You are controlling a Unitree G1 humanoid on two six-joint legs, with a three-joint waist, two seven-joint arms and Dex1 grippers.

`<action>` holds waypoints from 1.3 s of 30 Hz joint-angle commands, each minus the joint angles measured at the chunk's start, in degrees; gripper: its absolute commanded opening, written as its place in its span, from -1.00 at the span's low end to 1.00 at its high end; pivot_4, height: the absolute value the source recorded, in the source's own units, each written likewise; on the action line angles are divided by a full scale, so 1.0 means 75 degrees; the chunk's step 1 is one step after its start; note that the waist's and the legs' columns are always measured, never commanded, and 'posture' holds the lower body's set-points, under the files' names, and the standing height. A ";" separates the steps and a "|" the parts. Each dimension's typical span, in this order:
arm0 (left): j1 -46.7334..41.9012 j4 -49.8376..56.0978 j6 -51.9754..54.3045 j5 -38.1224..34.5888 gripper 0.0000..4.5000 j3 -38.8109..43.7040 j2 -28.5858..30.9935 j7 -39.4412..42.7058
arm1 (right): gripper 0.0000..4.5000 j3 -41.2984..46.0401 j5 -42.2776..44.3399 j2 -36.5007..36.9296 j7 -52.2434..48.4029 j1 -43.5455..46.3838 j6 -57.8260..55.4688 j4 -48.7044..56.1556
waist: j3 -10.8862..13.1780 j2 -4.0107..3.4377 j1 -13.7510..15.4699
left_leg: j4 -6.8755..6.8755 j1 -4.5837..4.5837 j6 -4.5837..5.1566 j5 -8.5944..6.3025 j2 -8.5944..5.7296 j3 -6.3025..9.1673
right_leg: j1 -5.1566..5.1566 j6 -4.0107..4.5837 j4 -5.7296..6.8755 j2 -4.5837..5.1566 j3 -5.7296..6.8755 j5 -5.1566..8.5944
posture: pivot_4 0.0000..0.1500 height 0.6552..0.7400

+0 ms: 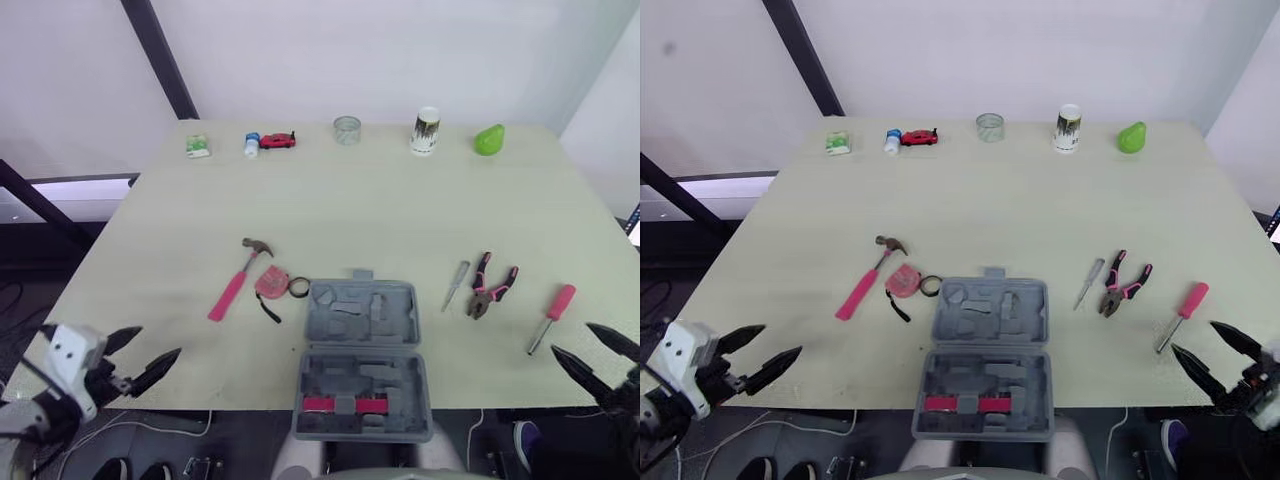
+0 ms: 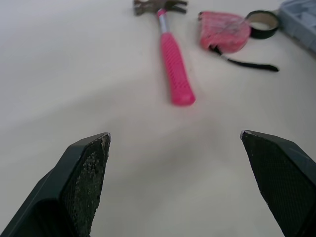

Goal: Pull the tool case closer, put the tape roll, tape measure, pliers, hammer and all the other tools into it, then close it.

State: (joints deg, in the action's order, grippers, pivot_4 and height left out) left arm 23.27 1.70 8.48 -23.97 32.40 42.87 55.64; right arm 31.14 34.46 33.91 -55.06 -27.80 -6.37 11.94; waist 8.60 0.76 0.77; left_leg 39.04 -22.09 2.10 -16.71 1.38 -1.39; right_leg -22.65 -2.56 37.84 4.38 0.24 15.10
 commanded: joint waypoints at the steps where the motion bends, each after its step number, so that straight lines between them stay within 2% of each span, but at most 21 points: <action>1: -0.0194 0.0600 0.0115 0.0269 1.00 -0.0363 0.0378 -0.0008 | 0.99 -0.0205 0.0258 0.0175 -0.0051 0.0216 -0.0252 0.0705 | 0.0001 -0.0002 0.0003 | -0.0003 -0.0002 0.0001 -0.0001 -0.0002 0.0000 | -0.0002 0.0000 -0.0003 0.0004 0.0001 0.0000 | 1.00 1.00; 3: -0.0606 0.0991 0.0226 0.0577 1.00 -0.0934 0.0851 0.0171 | 0.99 -0.0649 0.0358 0.0325 -0.0216 0.0630 -0.0421 0.1128 | 0.0001 -0.0002 0.0005 | -0.0008 -0.0005 0.0001 -0.0001 -0.0005 0.0000 | -0.0003 0.0000 -0.0005 0.0009 0.0005 -0.0001 | 1.00 1.00; 7: -0.1780 0.1087 0.0050 0.1720 1.00 -0.2428 0.2457 0.1064 | 0.99 -0.1733 0.0813 0.0671 -0.0931 0.1622 -0.0736 0.2012 | 0.0006 -0.0005 -0.0006 | -0.0012 -0.0007 0.0001 0.0003 -0.0006 0.0003 | -0.0005 0.0012 -0.0002 0.0006 0.0011 -0.0008 | 1.00 1.00; 9: -0.2333 0.1020 -0.0047 0.2050 1.00 -0.2943 0.2920 0.1334 | 0.99 -0.2054 0.0816 0.0771 -0.1220 0.2018 -0.0703 0.2036 | 0.0008 -0.0010 -0.0020 | -0.0013 -0.0007 0.0002 0.0003 -0.0006 0.0004 | -0.0004 0.0013 -0.0001 0.0000 0.0012 -0.0009 | 1.00 1.00; 12: -0.3559 0.1014 0.0165 0.2417 1.00 -0.3836 0.3207 0.1670 | 0.99 -0.2489 0.0671 0.0758 -0.1511 0.2691 -0.0506 0.1824 | 0.0010 -0.0011 -0.0012 | -0.0029 -0.0017 0.0006 0.0001 -0.0012 -0.0001 | -0.0008 0.0006 -0.0026 -0.0017 0.0013 -0.0012 | 1.00 1.00; 15: -0.4775 0.1005 0.0314 0.2944 1.00 -0.4838 0.3159 0.2090 | 0.99 -0.2774 0.0490 0.0754 -0.1805 0.3218 -0.0311 0.1415 | 0.0015 -0.0004 0.0018 | -0.0027 -0.0033 0.0010 0.0000 -0.0020 0.0003 | -0.0013 -0.0020 -0.0025 -0.0071 0.0052 -0.0025 | 1.00 1.00; 19: -0.5840 0.0856 0.0201 0.3875 1.00 -0.6101 0.3039 0.2719 | 0.99 -0.2857 0.0277 0.0791 -0.2072 0.3575 -0.0072 0.0905 | 0.0024 -0.0006 0.0007 | -0.0007 -0.0066 0.0011 0.0001 -0.0022 0.0014 | -0.0034 -0.0031 -0.0020 -0.0106 0.0051 -0.0021 | 1.00 1.00; 23: -0.6903 0.0331 0.0146 0.4753 1.00 -0.7106 0.2517 0.3076 | 0.99 -0.2871 0.0171 0.0718 -0.2178 0.3586 0.0073 0.0689 | 0.0028 -0.0003 0.0007 | 0.0020 -0.0080 0.0011 0.0001 -0.0037 0.0015 | -0.0048 -0.0034 0.0001 -0.0124 0.0046 -0.0020 | 1.00 1.00; 33: -0.8229 -0.0493 -0.0357 0.6414 1.00 -0.8322 0.1629 0.3394 | 0.99 -0.2714 0.0209 0.0709 -0.2117 0.3322 0.0175 0.0691 | 0.0031 0.0002 0.0004 | 0.0037 -0.0081 0.0011 0.0002 -0.0027 0.0017 | -0.0049 -0.0035 0.0013 -0.0141 0.0035 -0.0021 | 1.00 1.00; 39: -0.8592 -0.0450 -0.0390 0.6790 1.00 -0.8561 0.1098 0.3678 | 0.99 -0.2667 0.0240 0.0724 -0.2142 0.3202 0.0199 0.0729 | 0.0031 0.0003 0.0007 | 0.0042 -0.0083 0.0011 0.0002 -0.0026 0.0018 | -0.0049 -0.0036 0.0014 -0.0141 0.0034 -0.0022 | 1.00 1.00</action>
State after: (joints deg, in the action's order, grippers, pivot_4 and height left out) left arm -40.20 -2.91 5.80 26.08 -32.00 50.86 82.52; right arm 9.53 35.35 39.12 -70.89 -3.61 -5.95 15.88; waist 8.83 0.79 0.82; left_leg 39.36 -22.71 2.19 -16.70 1.18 -1.25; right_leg -23.02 -2.83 37.95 3.32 0.50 14.93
